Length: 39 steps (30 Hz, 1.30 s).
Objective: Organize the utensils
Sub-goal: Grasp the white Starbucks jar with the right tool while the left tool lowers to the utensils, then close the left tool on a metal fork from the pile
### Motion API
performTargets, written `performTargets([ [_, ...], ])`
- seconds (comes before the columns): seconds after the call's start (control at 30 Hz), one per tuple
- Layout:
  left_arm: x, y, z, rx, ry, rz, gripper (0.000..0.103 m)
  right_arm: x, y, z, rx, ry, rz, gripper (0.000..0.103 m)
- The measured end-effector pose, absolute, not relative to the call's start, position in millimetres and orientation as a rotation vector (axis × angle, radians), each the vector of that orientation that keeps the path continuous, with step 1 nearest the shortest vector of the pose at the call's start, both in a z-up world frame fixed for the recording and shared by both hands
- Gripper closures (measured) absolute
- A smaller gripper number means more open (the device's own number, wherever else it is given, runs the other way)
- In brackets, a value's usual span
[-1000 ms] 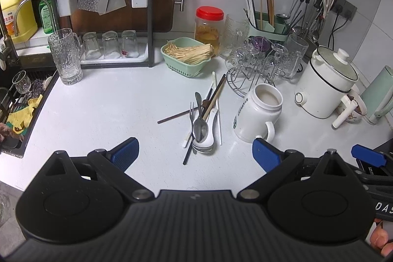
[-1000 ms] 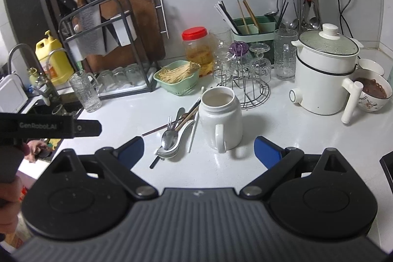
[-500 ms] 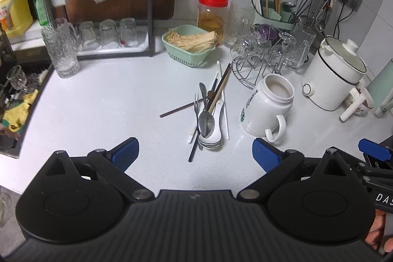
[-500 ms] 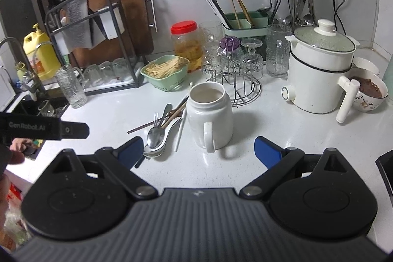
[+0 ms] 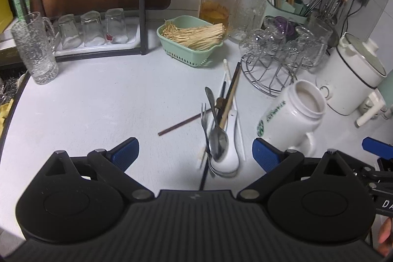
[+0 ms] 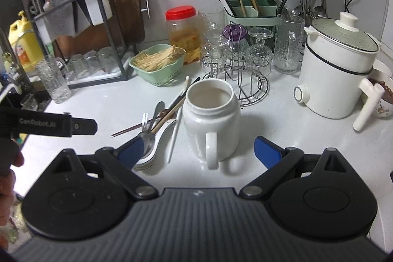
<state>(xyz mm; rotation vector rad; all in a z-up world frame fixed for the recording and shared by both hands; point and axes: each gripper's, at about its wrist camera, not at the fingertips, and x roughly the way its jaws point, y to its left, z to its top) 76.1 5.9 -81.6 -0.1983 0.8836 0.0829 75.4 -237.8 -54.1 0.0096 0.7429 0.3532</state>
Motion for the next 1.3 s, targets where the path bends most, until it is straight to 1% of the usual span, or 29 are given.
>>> performTargets([
  [0.33, 132.7, 20.5, -115.9, -0.215, 0.915, 0.053, 0.004, 126.0, -225.9, -80.4, -0.035, 0.811, 0.303, 0.005],
  [0.6, 169.5, 34.5, -137.9, -0.274, 0.955, 0.041, 0.014, 155.6, -217.8, -94.5, -0.063, 0.87, 0.289, 0.005],
  [0.67, 175.5, 34.7, -145.1, -0.285, 0.969, 0.029, 0.02, 160.1, -215.2, -98.3, -0.067, 0.88, 0.29, 0.007],
  [0.7, 178.7, 34.4, -148.7, -0.286, 0.977, 0.022, 0.021, 161.7, -214.2, -100.2, -0.069, 0.885, 0.289, 0.011],
  [0.77, 184.1, 33.2, -155.2, -0.282, 0.986, 0.017, 0.028, 165.8, -211.9, -103.8, -0.076, 0.899, 0.288, 0.014],
  [0.83, 189.2, 32.3, -159.7, -0.278, 0.991, 0.009, 0.033, 167.7, -209.7, -106.0, -0.072, 0.903, 0.292, 0.017],
  [0.87, 191.6, 31.6, -161.5, -0.269, 0.99, 0.009, 0.037, 167.8, -207.9, -106.5, -0.074, 0.902, 0.294, 0.02],
  [0.9, 194.0, 30.8, -163.4, -0.257, 0.99, 0.009, 0.038, 167.9, -205.8, -106.9, -0.077, 0.901, 0.299, 0.019],
  [0.97, 199.2, 30.4, -167.2, -0.248, 0.996, -0.005, 0.044, 168.3, -203.1, -107.0, -0.084, 0.898, 0.292, 0.019],
  [1.1, 206.7, 31.4, -174.3, -0.253, 1.001, -0.027, 0.052, 170.2, -201.8, -106.9, -0.082, 0.899, 0.285, 0.019],
  [1.27, 215.2, 29.7, -182.1, -0.263, 1.02, -0.071, 0.068, 171.1, -202.4, -107.0, -0.077, 0.903, 0.278, 0.019],
  [1.3, 216.5, 28.5, -183.1, -0.264, 1.022, -0.081, 0.07, 171.2, -202.3, -107.0, -0.075, 0.904, 0.276, 0.019],
])
